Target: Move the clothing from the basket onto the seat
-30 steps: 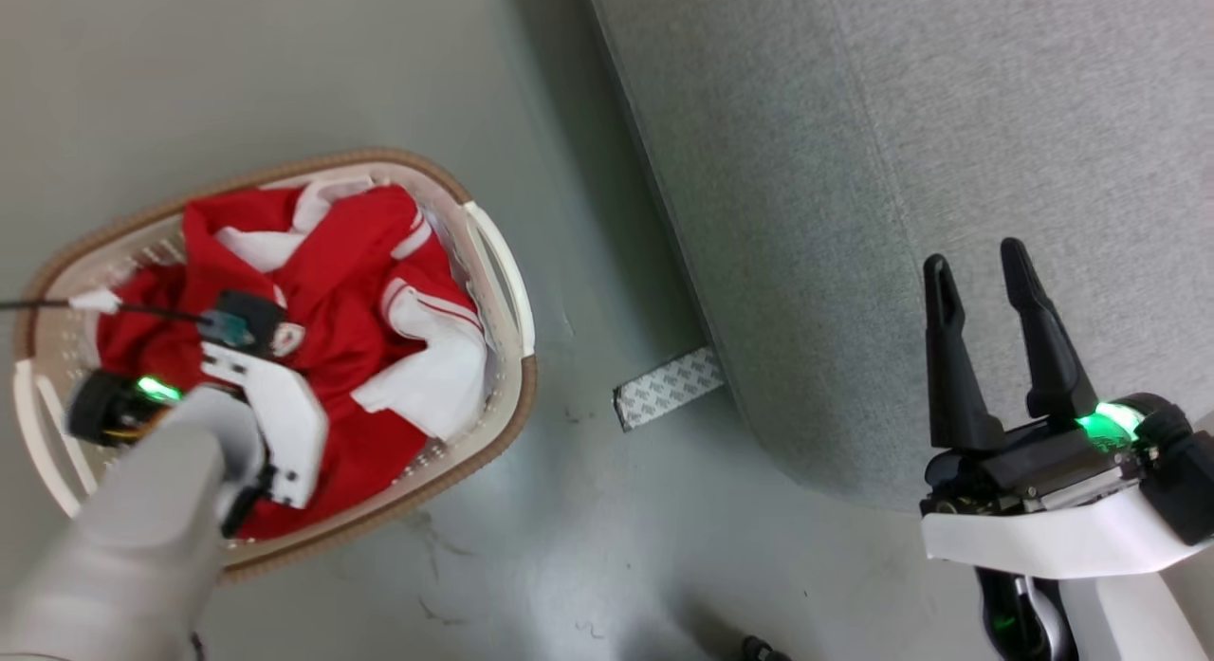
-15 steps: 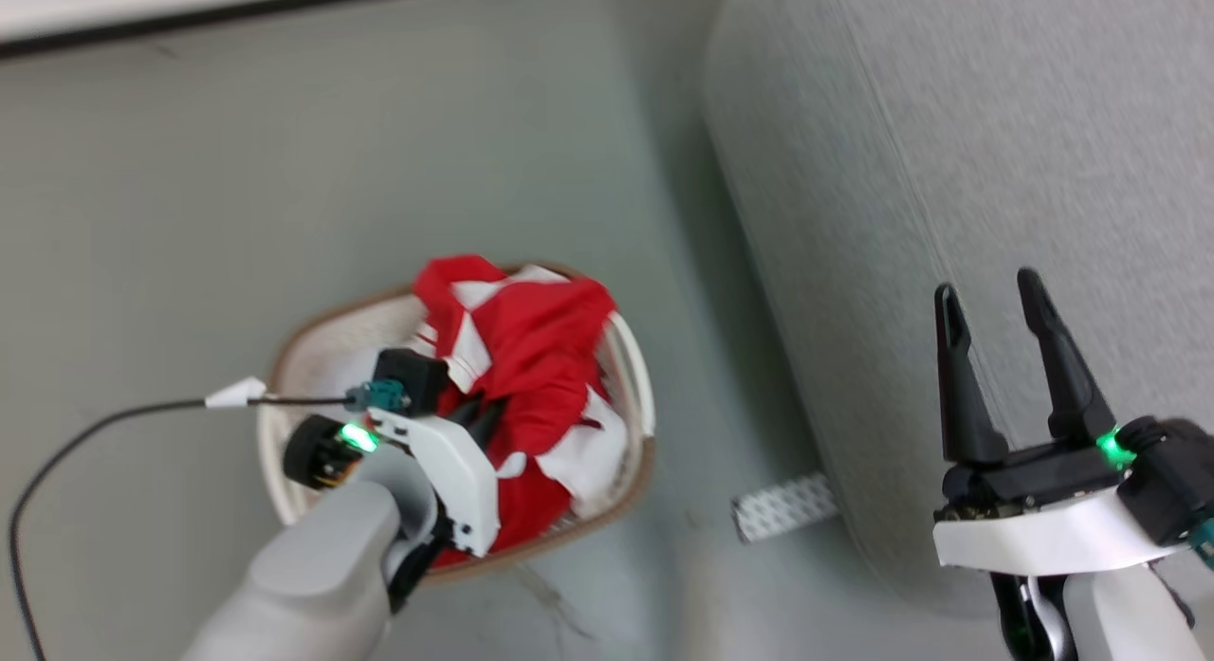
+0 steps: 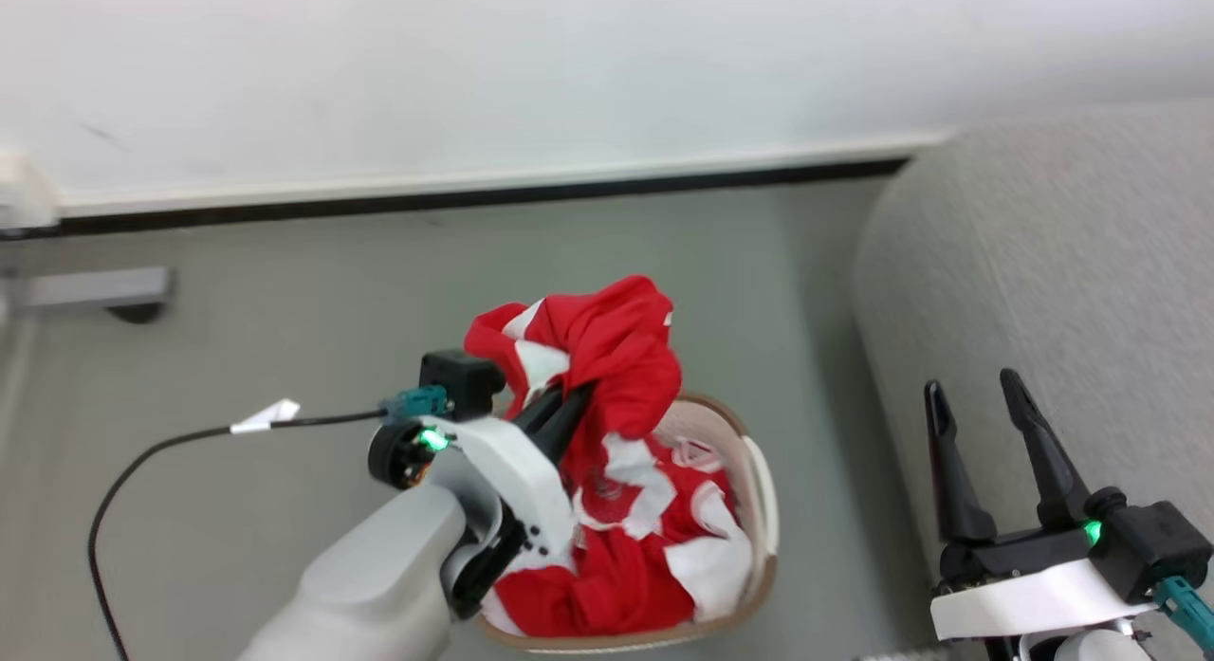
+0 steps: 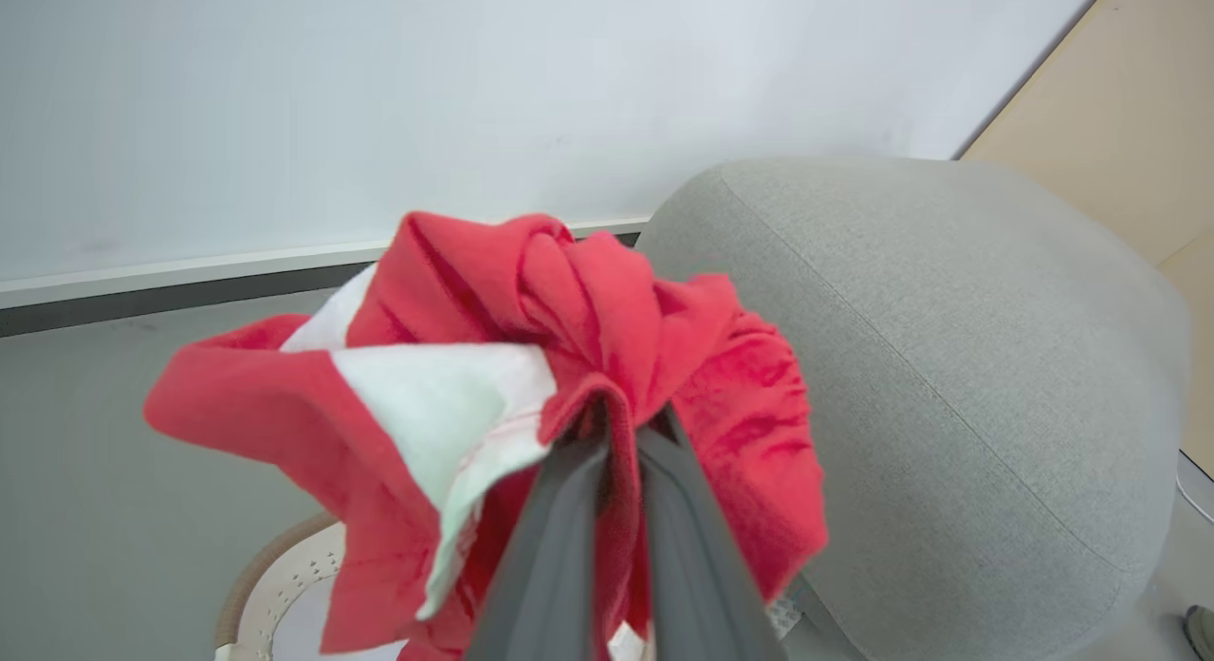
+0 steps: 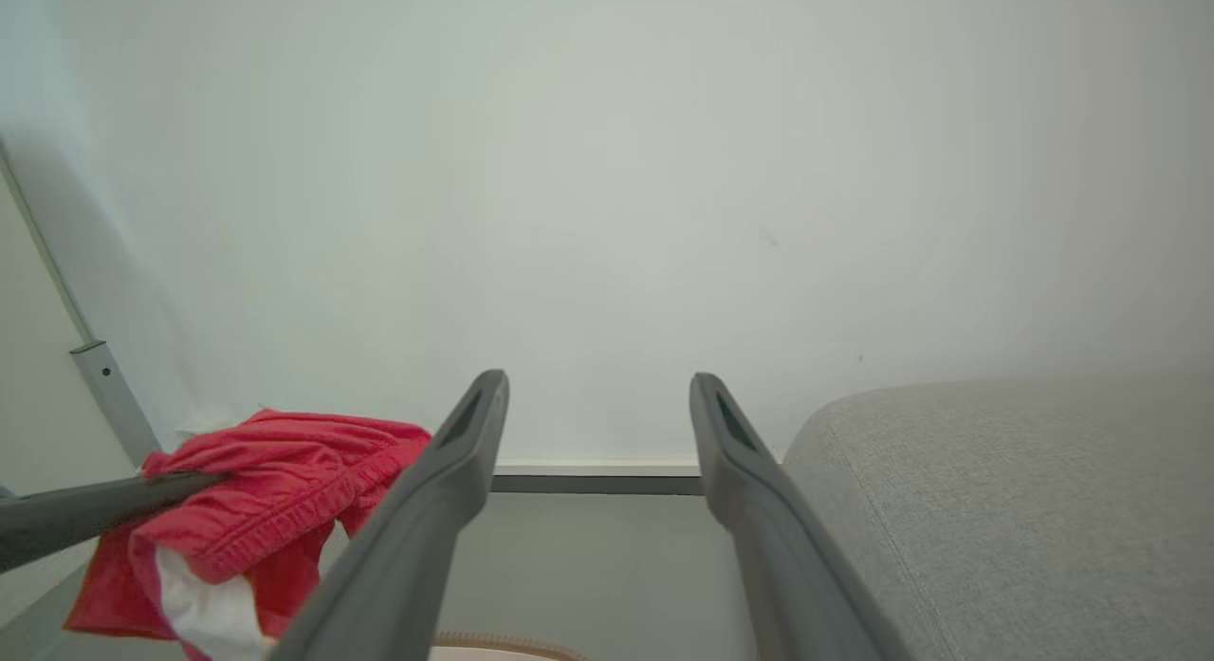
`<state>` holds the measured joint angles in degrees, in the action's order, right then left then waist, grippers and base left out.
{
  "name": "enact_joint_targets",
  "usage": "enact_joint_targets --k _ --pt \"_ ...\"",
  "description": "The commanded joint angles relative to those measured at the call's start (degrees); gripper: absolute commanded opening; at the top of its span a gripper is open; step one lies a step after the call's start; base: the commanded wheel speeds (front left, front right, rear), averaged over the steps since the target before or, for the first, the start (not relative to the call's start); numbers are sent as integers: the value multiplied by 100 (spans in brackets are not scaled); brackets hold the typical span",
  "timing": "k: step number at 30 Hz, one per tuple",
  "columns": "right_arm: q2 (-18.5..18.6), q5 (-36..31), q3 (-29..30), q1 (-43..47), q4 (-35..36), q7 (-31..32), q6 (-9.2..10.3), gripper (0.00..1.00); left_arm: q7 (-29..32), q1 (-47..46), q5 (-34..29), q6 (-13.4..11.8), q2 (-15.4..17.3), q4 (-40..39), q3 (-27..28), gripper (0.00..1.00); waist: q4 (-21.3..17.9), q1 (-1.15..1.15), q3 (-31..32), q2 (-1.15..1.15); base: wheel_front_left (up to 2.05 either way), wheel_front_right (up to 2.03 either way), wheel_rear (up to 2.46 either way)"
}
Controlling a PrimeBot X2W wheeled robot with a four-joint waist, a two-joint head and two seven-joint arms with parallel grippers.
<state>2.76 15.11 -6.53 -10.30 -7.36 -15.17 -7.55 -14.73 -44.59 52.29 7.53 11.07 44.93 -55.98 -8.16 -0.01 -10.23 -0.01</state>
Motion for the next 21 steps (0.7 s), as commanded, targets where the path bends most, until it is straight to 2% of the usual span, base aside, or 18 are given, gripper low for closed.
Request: enact_joint_targets --k 1,9,21 --pt "22 21 -4 78 -21 3 12 100 -43 -81 96 -8 22 -118 61 0 389 1 336 1 0 0 0" --pt "29 -80 -258 138 -150 3 12 100 -44 -196 -75 -13 13 -996 528 0 704 1 474 1 0 0 0" --pt "23 -56 -444 235 -267 3 12 100 -43 54 -297 -227 99 -1834 733 0 753 1 705 1 0 0 0"
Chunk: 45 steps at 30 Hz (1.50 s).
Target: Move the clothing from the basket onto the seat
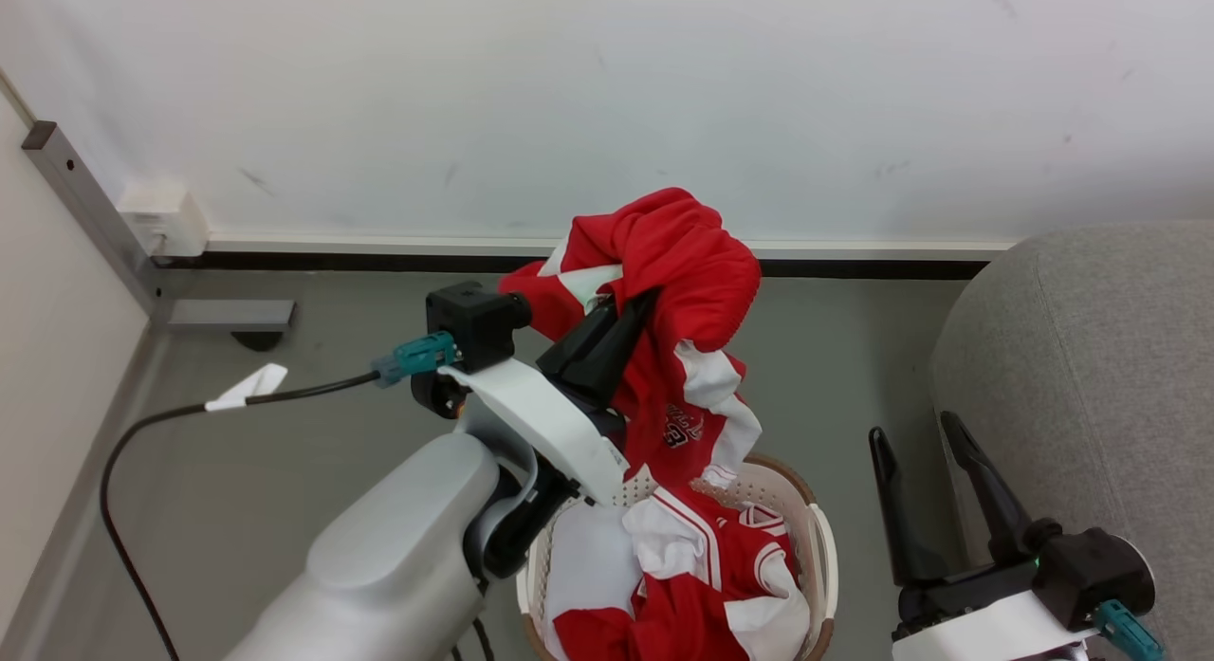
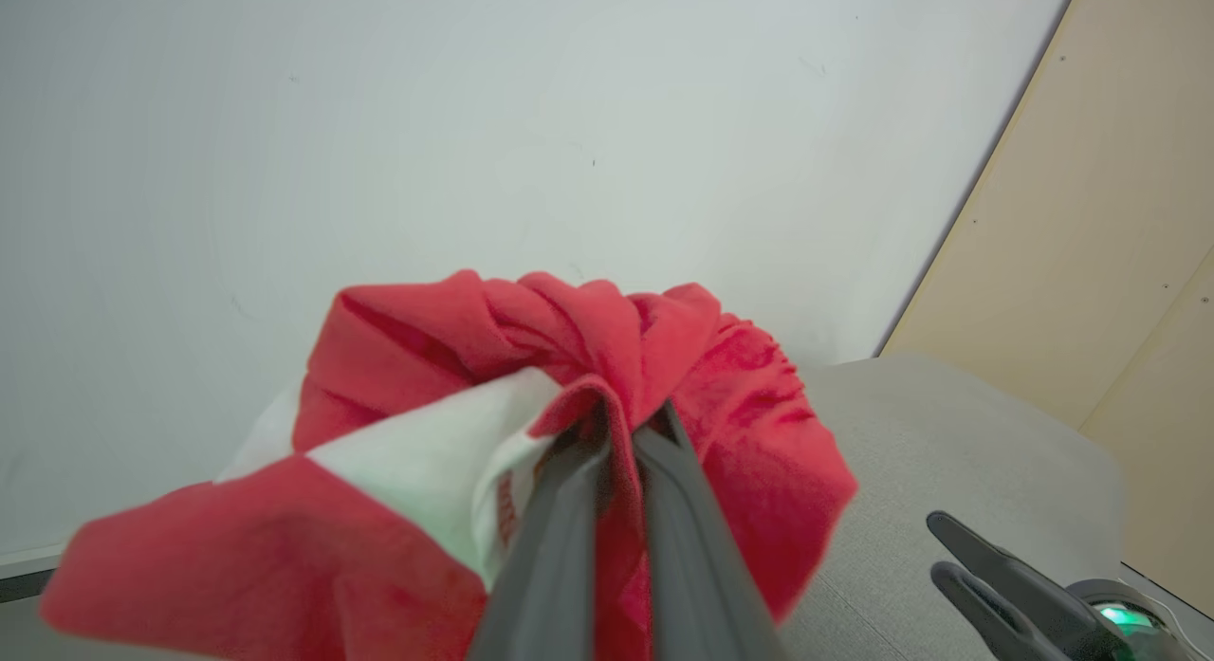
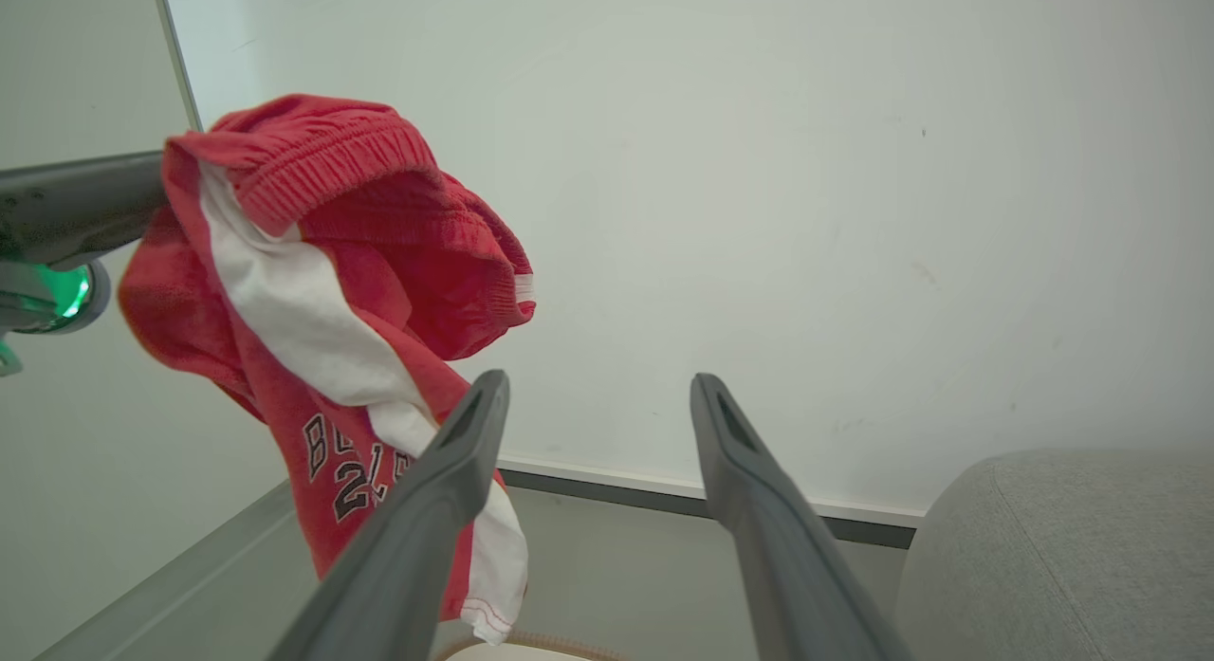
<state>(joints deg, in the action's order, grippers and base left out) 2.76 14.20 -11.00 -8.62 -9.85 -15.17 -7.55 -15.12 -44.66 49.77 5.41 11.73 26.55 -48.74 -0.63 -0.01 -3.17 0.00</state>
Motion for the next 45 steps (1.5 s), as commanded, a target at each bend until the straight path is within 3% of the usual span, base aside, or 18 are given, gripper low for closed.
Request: enact_joint_targets --k 1,10,18,25,35,36,37,38,45 --pt "23 37 -14 68 -20 3 12 100 -4 72 -42 -30 38 -39 11 0 7 1 5 0 0 0 0" --pt "22 -133 -755 -300 -338 3 12 100 42 174 -27 -17 -38 -358 -118 0 97 1 105 0 0 0 0" --pt "25 -438 -1443 -928 -1260 3 12 100 233 299 53 -17 -198 -732 -350 0 415 1 298 0 0 0 0" --pt "21 -688 -1409 -1284 -1732 4 12 100 393 384 118 15 -318 -990 -566 0 827 1 386 0 0 0 0" --pt "19 -1026 -1158 -1317 -1712 3 12 100 534 447 211 44 -390 -983 -735 0 1347 1 449 0 0 0 0" --pt "19 -1008 -1181 -1335 -1728 3 12 70 534 444 213 42 -394 -973 -741 0 1386 1 450 0 0 0 0" --pt "20 -987 -1192 -1354 -1743 4 12 9 535 447 220 36 -397 -959 -747 0 1424 1 451 0 0 0 0" --pt "19 -963 -1198 -1366 -1748 3 12 0 533 451 224 31 -396 -944 -752 0 1457 1 454 0 0 0 0" --pt "19 -779 -1180 -1235 -1556 3 12 0 512 496 280 11 -316 -826 -717 0 1536 1 438 0 0 0 0"
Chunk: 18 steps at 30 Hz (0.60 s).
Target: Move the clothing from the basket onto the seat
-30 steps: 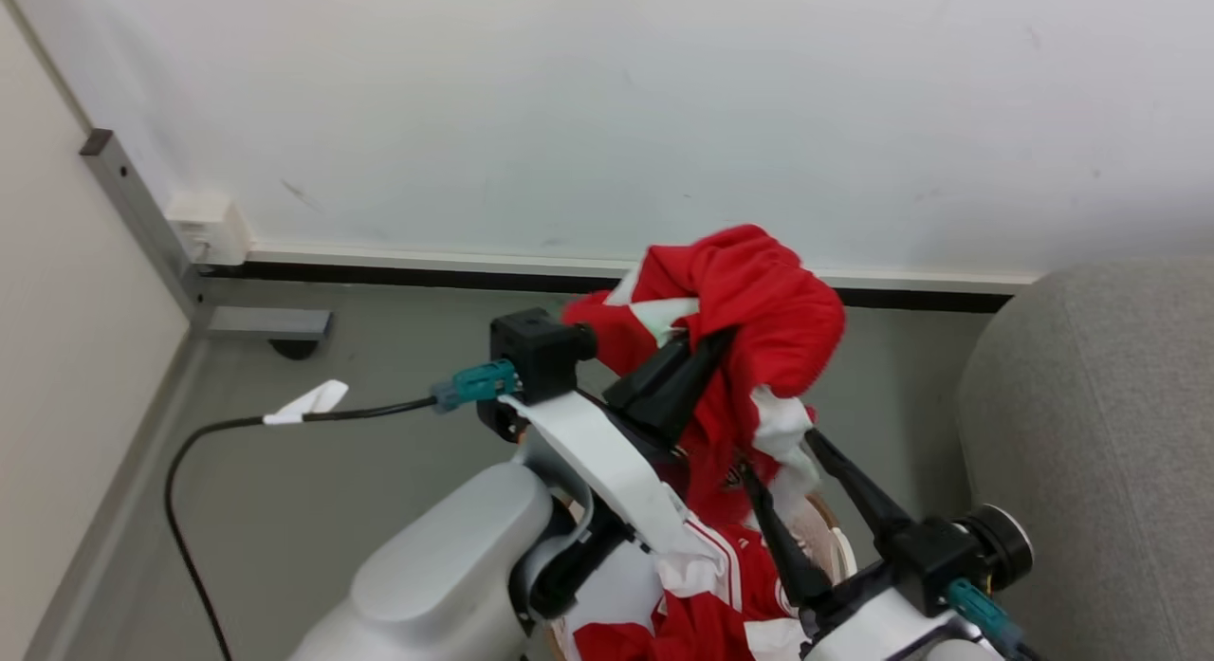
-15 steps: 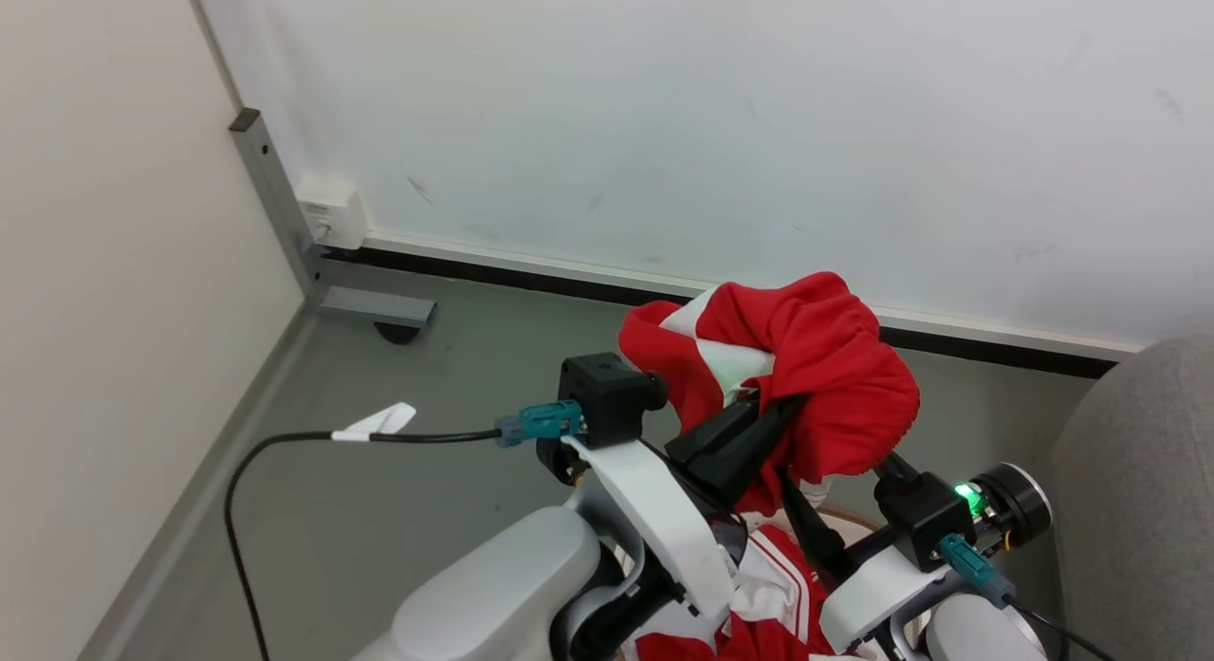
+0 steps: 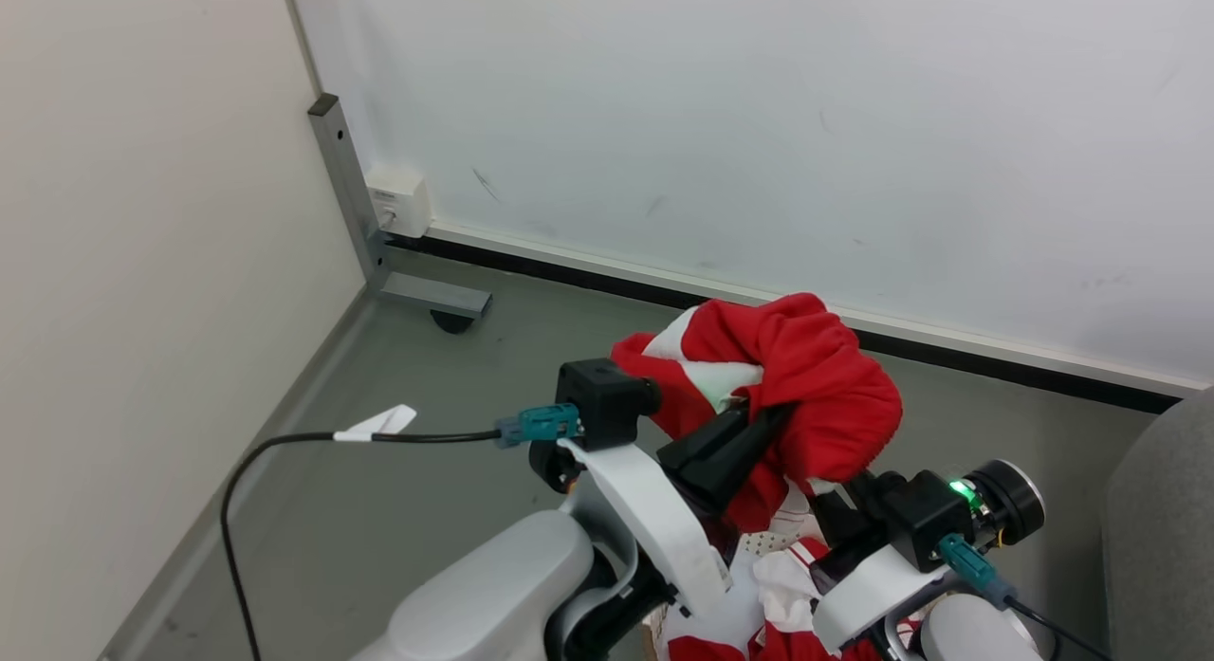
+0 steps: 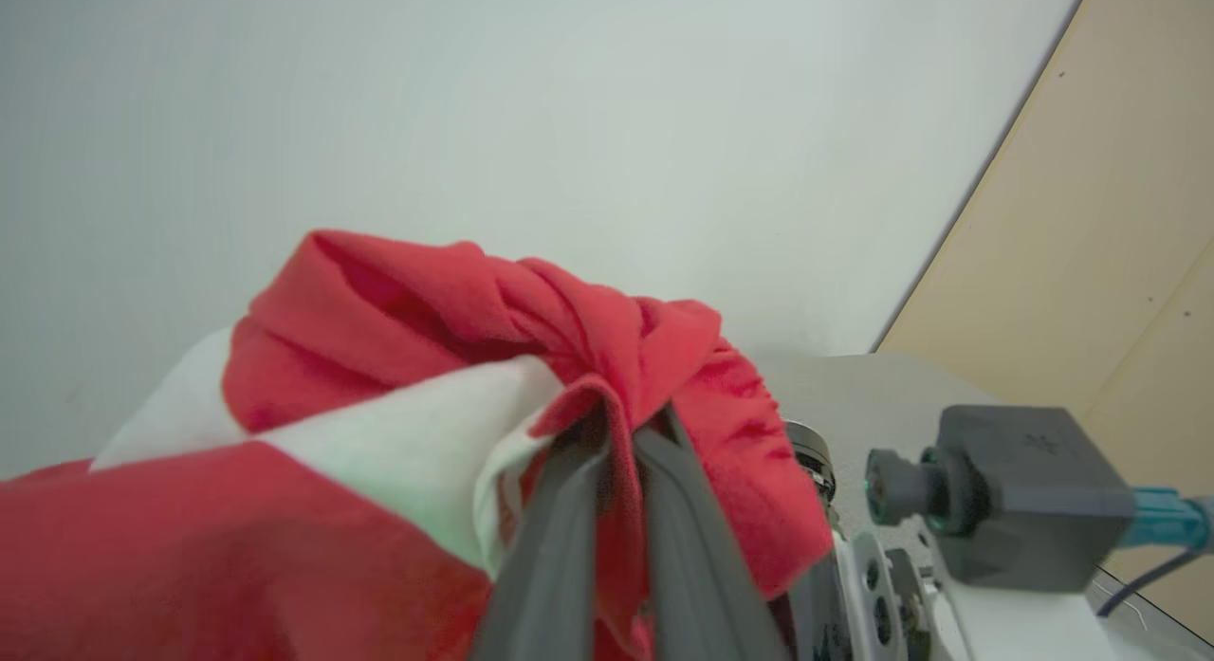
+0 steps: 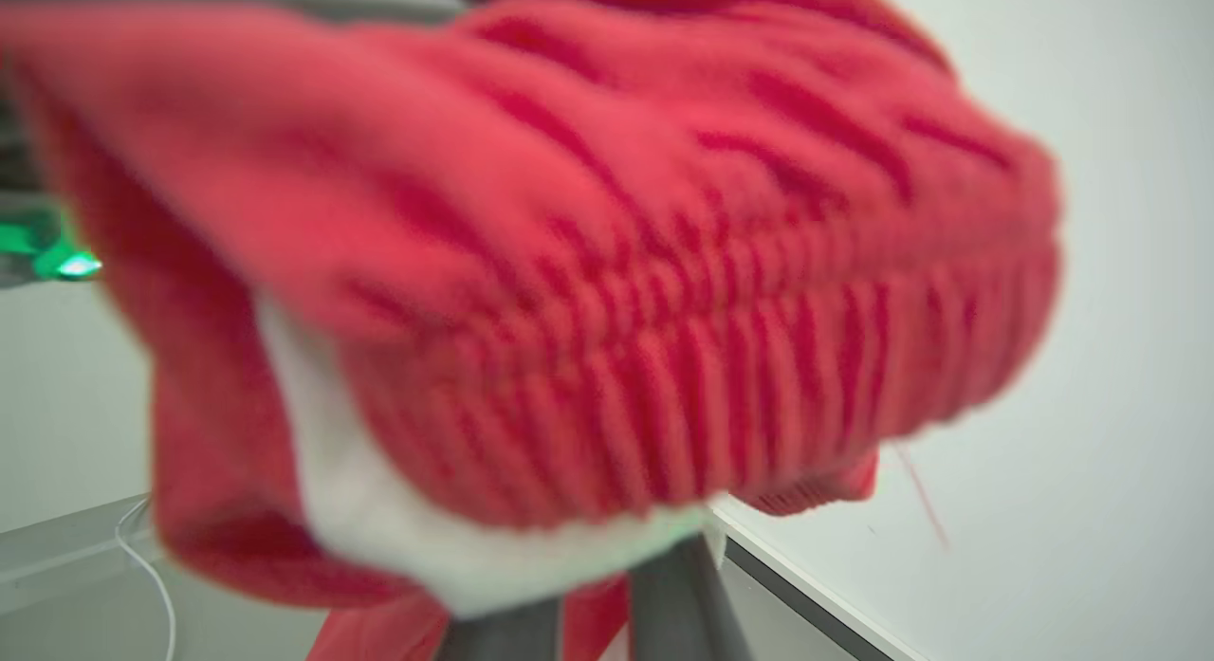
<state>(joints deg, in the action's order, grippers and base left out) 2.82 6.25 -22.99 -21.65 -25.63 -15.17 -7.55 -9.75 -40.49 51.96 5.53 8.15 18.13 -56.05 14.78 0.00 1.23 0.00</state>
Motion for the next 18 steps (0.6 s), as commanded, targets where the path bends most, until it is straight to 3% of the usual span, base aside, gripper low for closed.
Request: enact_joint_targets --k 1,7,8,9,18 --pt "14 62 27 110 69 2 12 0 -42 87 74 -4 58 49 27 0 -18 0 -7 0 0 0 0" --pt "14 371 65 304 367 1 12 0 -125 170 138 -37 108 249 95 1 -206 0 -56 0 0 0 0" --pt "14 428 76 344 406 1 12 0 -137 185 149 -37 105 274 97 41 -247 0 -67 0 0 0 0" --pt "14 491 99 372 437 1 12 0 -139 196 138 -34 98 293 93 100 -289 0 -78 0 0 0 0" --pt "28 734 599 562 677 1 12 0 -334 293 180 51 127 176 161 100 -845 0 -301 0 0 0 0"
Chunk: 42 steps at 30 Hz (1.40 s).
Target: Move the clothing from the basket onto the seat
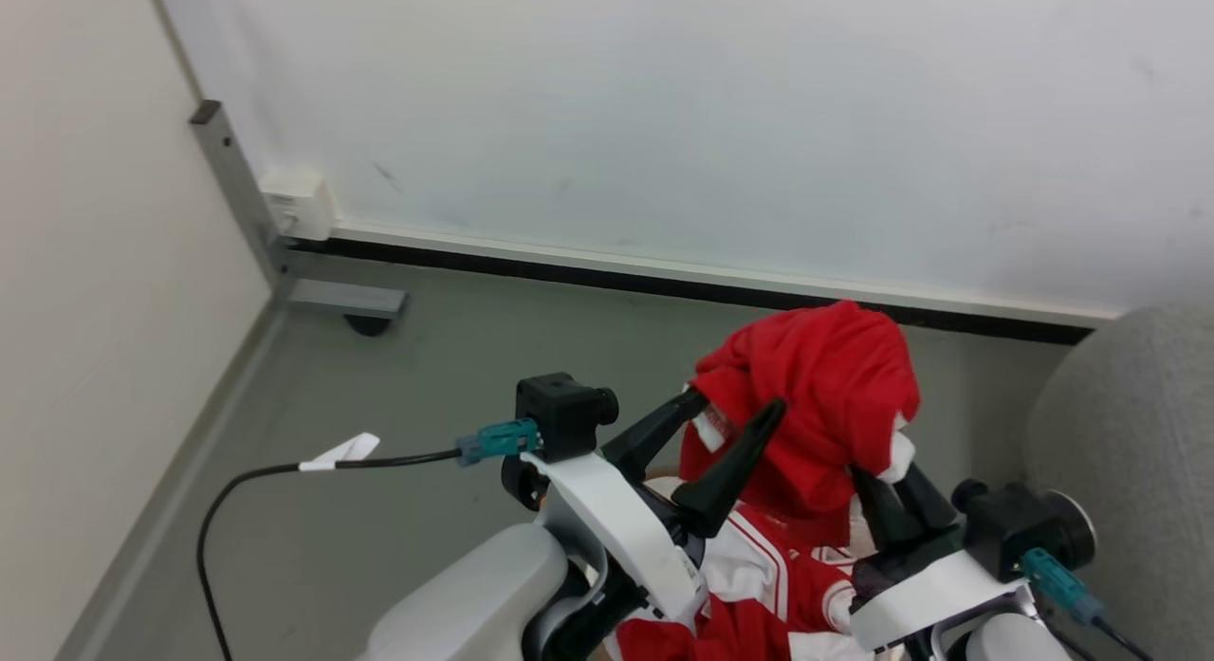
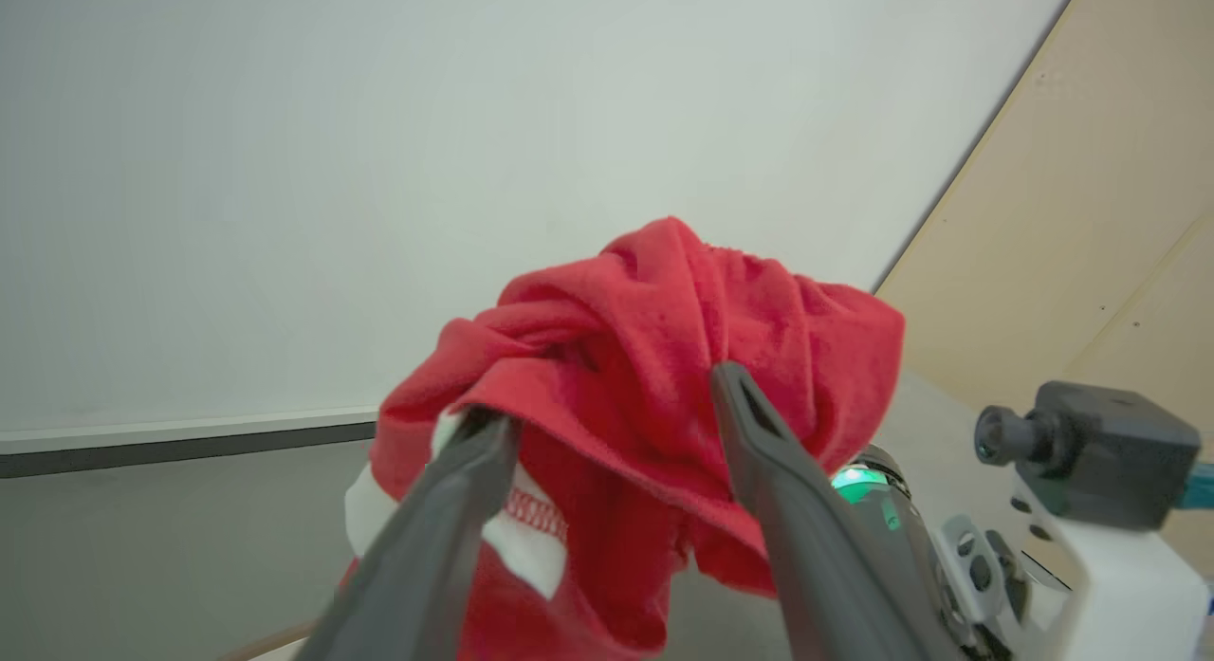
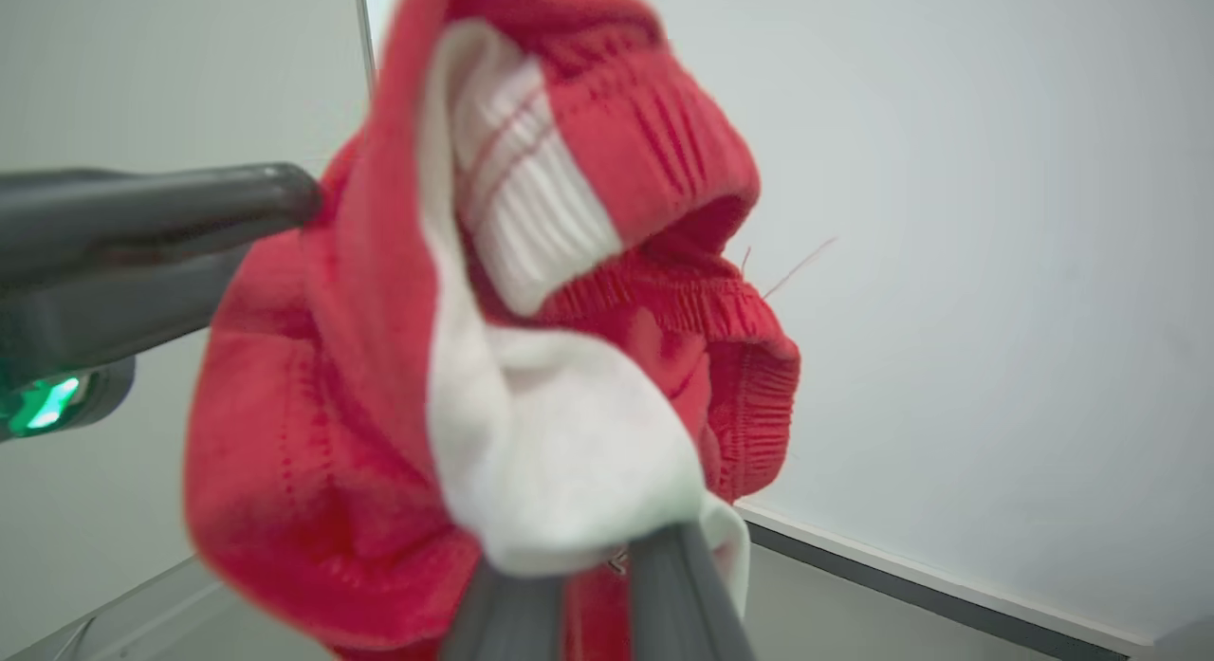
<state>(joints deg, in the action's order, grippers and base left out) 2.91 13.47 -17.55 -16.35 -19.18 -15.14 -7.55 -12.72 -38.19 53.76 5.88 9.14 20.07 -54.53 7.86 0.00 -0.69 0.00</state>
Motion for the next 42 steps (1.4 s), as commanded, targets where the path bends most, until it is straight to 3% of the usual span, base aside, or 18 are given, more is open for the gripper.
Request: enact_joint_targets --k 1,13,26,32,42 --pt "18 24 127 40 69 -1 12 0 -80 72 -27 22 50 -45 25 100 -240 0 -149 0 0 0 0" --pt "31 -65 614 169 566 -1 12 0 -239 167 -890 43 371 -414 238 100 -1484 0 -472 0 0 0 0" --pt "60 -94 1087 644 1109 -1 12 0 -243 666 -2194 41 413 -656 589 100 -2831 0 -509 0 0 0 0" --pt "34 -76 1187 770 1281 -1 12 0 -244 814 -2382 83 344 -613 717 100 -3136 0 -580 0 0 0 0" --pt "132 51 1294 506 1209 -1 12 0 -244 856 -2474 137 298 -510 843 100 -3199 0 -755 0 0 0 0"
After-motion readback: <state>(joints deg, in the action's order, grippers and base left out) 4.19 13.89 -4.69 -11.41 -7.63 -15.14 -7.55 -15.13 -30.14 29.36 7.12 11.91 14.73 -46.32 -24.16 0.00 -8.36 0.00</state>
